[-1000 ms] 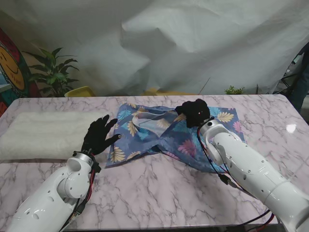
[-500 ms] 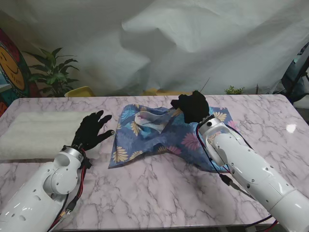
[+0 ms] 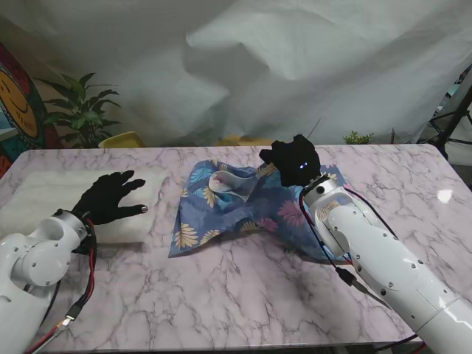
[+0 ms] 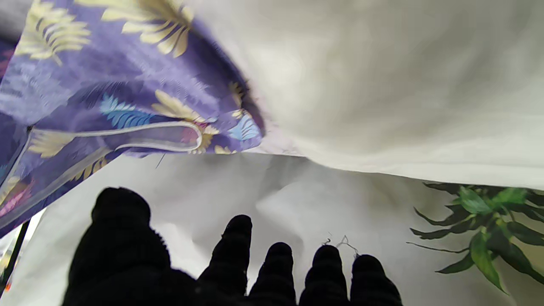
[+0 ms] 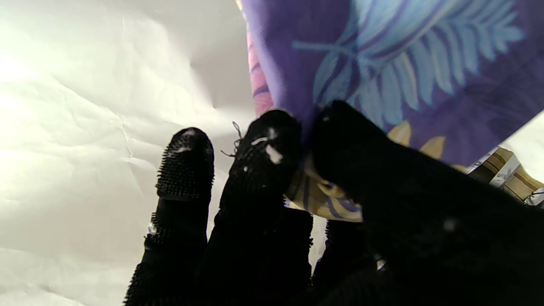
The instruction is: Put a pillowcase on a pillow
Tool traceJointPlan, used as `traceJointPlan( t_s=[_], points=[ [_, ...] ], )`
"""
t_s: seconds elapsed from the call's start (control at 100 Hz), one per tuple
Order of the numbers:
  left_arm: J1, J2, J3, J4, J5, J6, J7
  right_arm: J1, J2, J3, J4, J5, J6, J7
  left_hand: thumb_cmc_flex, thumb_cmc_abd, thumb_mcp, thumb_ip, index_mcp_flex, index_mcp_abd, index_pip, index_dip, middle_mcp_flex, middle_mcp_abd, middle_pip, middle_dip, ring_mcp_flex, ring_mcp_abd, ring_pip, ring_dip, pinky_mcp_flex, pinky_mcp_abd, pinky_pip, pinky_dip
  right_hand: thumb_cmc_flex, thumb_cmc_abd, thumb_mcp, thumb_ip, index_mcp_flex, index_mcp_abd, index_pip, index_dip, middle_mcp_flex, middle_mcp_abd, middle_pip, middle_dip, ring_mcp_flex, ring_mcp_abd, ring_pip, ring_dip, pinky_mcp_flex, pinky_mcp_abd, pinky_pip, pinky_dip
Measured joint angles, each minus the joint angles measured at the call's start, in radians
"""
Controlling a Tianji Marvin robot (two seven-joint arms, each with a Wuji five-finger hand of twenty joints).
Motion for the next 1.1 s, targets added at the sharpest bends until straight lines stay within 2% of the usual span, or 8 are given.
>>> traceJointPlan(
  t_s=[0.1, 0.26, 0.35, 0.5, 0.68, 0.76, 0.97, 1.1],
  points=[
    [0.028, 0.019, -0.063, -0.026, 0.064, -0.044, -0.051, -0.008, 0.001, 0.004, -0.009, 0.001, -0.007, 0.0, -0.047, -0.027, -0.005, 0.0, -0.009, 0.0, -0.003, -0.001, 0.0, -0.002, -0.012, 0.0, -0.001, -0.001, -0.021, -0.003, 0.0, 0.0, -0.001, -0.022, 0.0, 0.0, 0.0, 0.0, 0.0, 0.0, 0.0, 0.0, 0.0, 0.0, 0.0, 0.0, 0.0, 0.0, 0.0, 0.0, 0.0, 0.0, 0.0, 0.0],
    [0.059, 0.04, -0.114, -0.019, 0.075, -0.074, -0.043, -0.012, 0.002, -0.001, -0.017, 0.001, -0.011, 0.009, -0.061, -0.061, -0.011, 0.0, -0.093, 0.0, -0.053, -0.039, 0.0, -0.015, -0.039, -0.069, -0.001, -0.001, -0.054, -0.051, 0.0, 0.0, -0.004, -0.061, 0.0, 0.0, 0.0, 0.0, 0.0, 0.0, 0.0, 0.0, 0.0, 0.0, 0.0, 0.0, 0.0, -0.001, 0.0, 0.008, 0.0, 0.0, 0.0, 0.0],
    [0.059, 0.044, -0.118, 0.012, 0.101, -0.078, -0.033, -0.012, 0.002, -0.008, -0.017, 0.007, -0.01, 0.008, -0.061, -0.084, -0.011, 0.0, -0.111, 0.0, -0.091, -0.13, -0.001, -0.015, -0.05, -0.154, -0.001, -0.001, -0.063, -0.102, 0.0, 0.0, -0.004, -0.096, 0.0, 0.0, 0.0, 0.0, 0.0, 0.0, 0.0, -0.001, 0.0, 0.0, 0.0, 0.001, 0.0, -0.001, 0.0, 0.008, 0.0, 0.0, 0.0, 0.0],
    [0.046, 0.051, -0.121, 0.078, 0.187, -0.098, -0.035, -0.017, 0.002, -0.009, -0.017, 0.012, -0.01, 0.009, -0.061, -0.112, -0.009, 0.0, -0.117, 0.0, -0.117, -0.301, -0.001, -0.013, -0.051, -0.169, -0.016, -0.002, -0.075, -0.177, 0.0, -0.001, -0.004, -0.121, 0.0, 0.0, 0.0, 0.0, 0.0, 0.0, 0.0, -0.001, 0.0, 0.0, 0.0, 0.001, 0.0, -0.001, 0.0, 0.008, 0.0, -0.001, 0.0, 0.0],
    [0.036, 0.067, -0.129, 0.117, 0.24, -0.103, -0.108, -0.034, 0.001, 0.002, -0.029, 0.013, -0.006, 0.02, -0.06, -0.135, -0.008, 0.0, -0.118, 0.0, -0.12, -0.316, -0.001, 0.004, -0.051, -0.169, -0.016, 0.014, -0.077, -0.22, 0.0, -0.002, -0.004, -0.145, 0.0, 0.0, 0.0, 0.0, 0.0, 0.0, 0.0, -0.001, 0.0, 0.0, 0.0, 0.001, 0.0, -0.001, 0.0, 0.008, -0.001, -0.001, 0.0, 0.0],
    [0.028, 0.075, -0.126, 0.132, 0.31, -0.123, -0.12, -0.036, 0.001, 0.0, -0.028, 0.021, -0.005, 0.02, -0.059, -0.146, -0.005, 0.0, -0.118, 0.0, -0.121, -0.316, -0.001, 0.017, -0.051, -0.169, -0.016, 0.026, -0.077, -0.22, 0.0, -0.003, -0.016, -0.164, 0.0, 0.0, 0.0, 0.0, 0.0, 0.0, 0.0, -0.001, 0.0, 0.0, 0.0, 0.002, 0.0, -0.001, 0.0, 0.008, -0.002, -0.001, 0.0, 0.0],
    [-0.024, 0.091, -0.084, 0.233, 0.383, -0.155, -0.035, -0.036, 0.0, -0.007, -0.01, 0.035, -0.001, 0.013, -0.058, -0.156, -0.004, 0.0, -0.121, 0.01, -0.132, -0.324, -0.002, 0.069, -0.051, -0.169, -0.026, 0.038, -0.079, -0.22, 0.0, 0.0, -0.028, -0.248, 0.0, 0.0, 0.0, 0.0, 0.0, 0.0, 0.0, -0.001, 0.0, 0.0, 0.0, 0.002, 0.0, -0.001, 0.0, 0.008, -0.01, -0.001, 0.0, 0.0],
    [-0.052, 0.096, -0.06, 0.286, 0.482, -0.152, 0.093, -0.041, -0.001, -0.006, -0.008, 0.04, 0.002, 0.012, -0.03, -0.16, 0.02, 0.0, -0.121, 0.017, -0.132, -0.324, -0.003, 0.091, -0.051, -0.169, -0.026, 0.048, -0.079, -0.22, 0.0, 0.008, -0.028, -0.261, 0.0, 0.0, 0.0, 0.0, 0.0, 0.0, 0.0, -0.001, 0.0, 0.0, 0.0, 0.003, 0.0, -0.001, 0.0, 0.008, -0.011, -0.001, 0.0, 0.0]
  ],
)
